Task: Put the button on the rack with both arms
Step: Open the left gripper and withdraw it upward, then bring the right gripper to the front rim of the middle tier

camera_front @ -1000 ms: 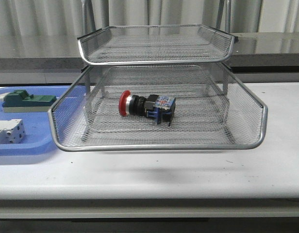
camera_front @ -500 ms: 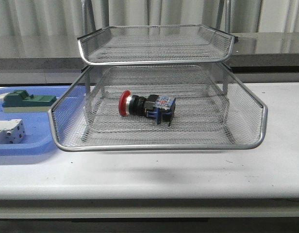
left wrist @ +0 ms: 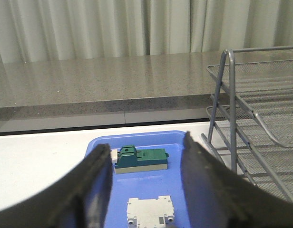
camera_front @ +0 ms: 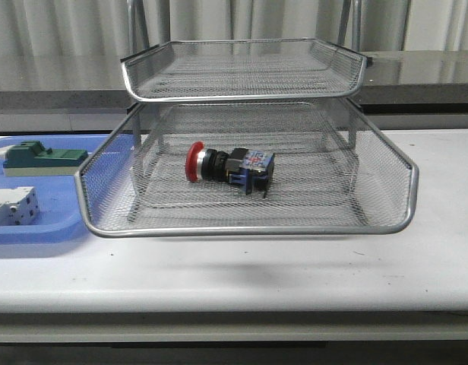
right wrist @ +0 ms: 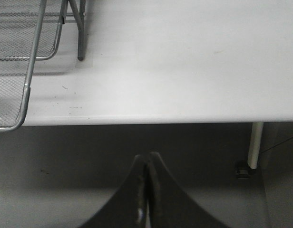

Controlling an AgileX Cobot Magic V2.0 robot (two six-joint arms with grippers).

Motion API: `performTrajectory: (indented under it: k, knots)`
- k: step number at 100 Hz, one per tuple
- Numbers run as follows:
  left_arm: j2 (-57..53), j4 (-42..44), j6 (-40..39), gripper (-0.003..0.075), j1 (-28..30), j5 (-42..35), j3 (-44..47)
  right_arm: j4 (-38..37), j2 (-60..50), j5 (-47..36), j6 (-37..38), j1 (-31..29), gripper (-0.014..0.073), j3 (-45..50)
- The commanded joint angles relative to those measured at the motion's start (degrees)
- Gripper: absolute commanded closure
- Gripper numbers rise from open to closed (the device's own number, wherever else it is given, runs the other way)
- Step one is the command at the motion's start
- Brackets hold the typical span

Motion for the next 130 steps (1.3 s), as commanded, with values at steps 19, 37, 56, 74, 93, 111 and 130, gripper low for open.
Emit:
performTrajectory:
  k: [19,37,56,74,93,111,130]
  knots:
    - [0.21,-0.80,-0.67,0.0740,0.04,-4.23,-1.47,-0.73,0.09,-3.24,-0.26,-0.30,0.0663,-1.88]
    - [0.21,-0.80,-0.67,0.0740,0.04,-4.23,-1.47,-0.51,0.09,-4.05,-0.26,-0.30,0.0663,-1.88]
    - [0.21,-0.80,-0.67,0.0740,0.04,-4.23,-1.47,3.26,0.09,-9.09,-0.49,-0.30,0.0663,-1.88]
    - [0.21,-0.80,-0.67,0.0740,0.04,-4.23,-1.47,13.08,3.46,-13.14,-10.19,-0.12,0.0663,-1.88]
    - [0.21,-0.80,-0.67,0.0740,0.04,-4.23,-1.47,32.79,12.48,-12.60,-31.37,-0.12,0.0663,-1.88]
    - [0.21,-0.80,-0.67,0.0740,0.04,-4.23,-1.47,50.53,22.74,-7.54,-51.71,0.31,0.0663,-1.88]
    - [0.21,-0.80,-0.67,0.0740,0.04,-4.23,-1.47,55.74,31.27,-5.24,-65.98,6.85,0.0663,-1.88]
